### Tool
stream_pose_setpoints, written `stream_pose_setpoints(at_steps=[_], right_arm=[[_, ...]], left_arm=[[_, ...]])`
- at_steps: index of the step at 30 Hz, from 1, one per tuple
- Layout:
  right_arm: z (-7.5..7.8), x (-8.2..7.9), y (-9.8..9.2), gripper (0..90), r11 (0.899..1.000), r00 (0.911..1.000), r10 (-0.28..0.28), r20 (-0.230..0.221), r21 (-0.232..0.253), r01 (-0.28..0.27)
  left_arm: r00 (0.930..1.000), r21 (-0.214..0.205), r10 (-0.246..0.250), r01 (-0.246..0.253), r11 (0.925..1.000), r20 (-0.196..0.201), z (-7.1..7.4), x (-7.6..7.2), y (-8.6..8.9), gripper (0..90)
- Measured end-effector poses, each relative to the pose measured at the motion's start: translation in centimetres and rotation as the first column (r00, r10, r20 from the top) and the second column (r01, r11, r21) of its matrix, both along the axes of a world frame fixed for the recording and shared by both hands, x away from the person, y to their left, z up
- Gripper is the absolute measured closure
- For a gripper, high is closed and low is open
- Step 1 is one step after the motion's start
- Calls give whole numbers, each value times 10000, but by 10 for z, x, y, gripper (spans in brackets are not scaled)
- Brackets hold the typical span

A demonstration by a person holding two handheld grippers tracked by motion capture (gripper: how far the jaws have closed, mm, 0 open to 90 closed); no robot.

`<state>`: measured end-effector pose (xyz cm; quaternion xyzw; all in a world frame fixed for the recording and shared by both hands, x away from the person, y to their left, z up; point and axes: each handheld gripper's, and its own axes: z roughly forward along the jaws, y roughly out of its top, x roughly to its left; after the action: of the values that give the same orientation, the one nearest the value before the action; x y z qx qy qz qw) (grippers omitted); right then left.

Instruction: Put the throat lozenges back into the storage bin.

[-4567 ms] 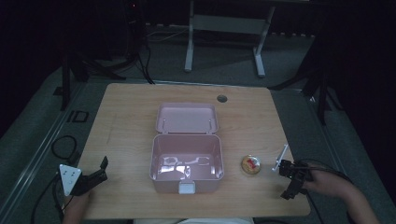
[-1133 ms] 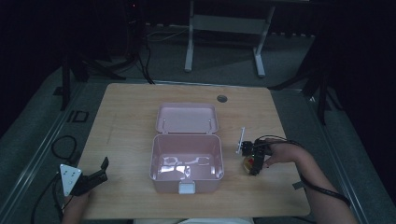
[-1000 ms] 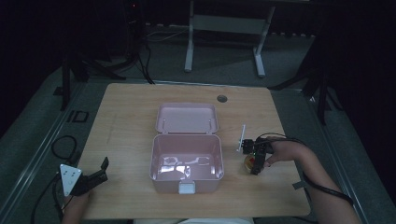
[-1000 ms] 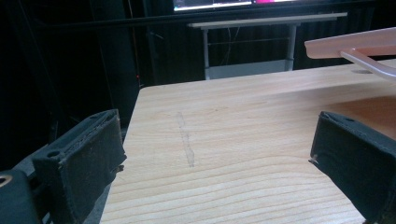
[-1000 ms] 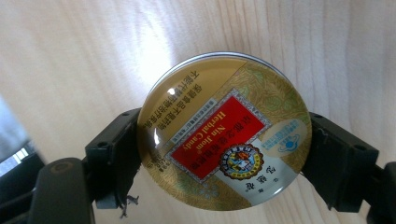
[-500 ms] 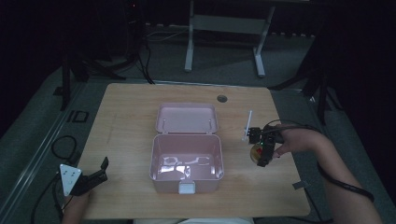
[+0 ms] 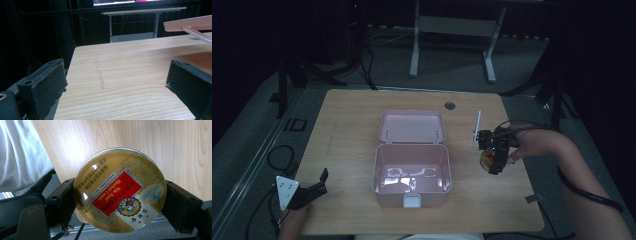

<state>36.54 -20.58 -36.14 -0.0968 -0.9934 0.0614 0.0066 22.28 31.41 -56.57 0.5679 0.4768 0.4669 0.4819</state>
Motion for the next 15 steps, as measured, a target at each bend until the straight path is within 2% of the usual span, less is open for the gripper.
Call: stream_pose_setpoints(at_steps=[5, 15], right_arm=[[-5, 1, 12, 201, 9996, 9996, 265, -78, 113, -264], [-7, -1, 48, 201, 9951, 9955, 940, -77, 321, -937]], left_arm=[[10000, 1, 1, -1, 10000, 3, 0, 0, 0, 32], [10000, 25, -44, 44, 10000, 11, 0, 0, 0, 32]])
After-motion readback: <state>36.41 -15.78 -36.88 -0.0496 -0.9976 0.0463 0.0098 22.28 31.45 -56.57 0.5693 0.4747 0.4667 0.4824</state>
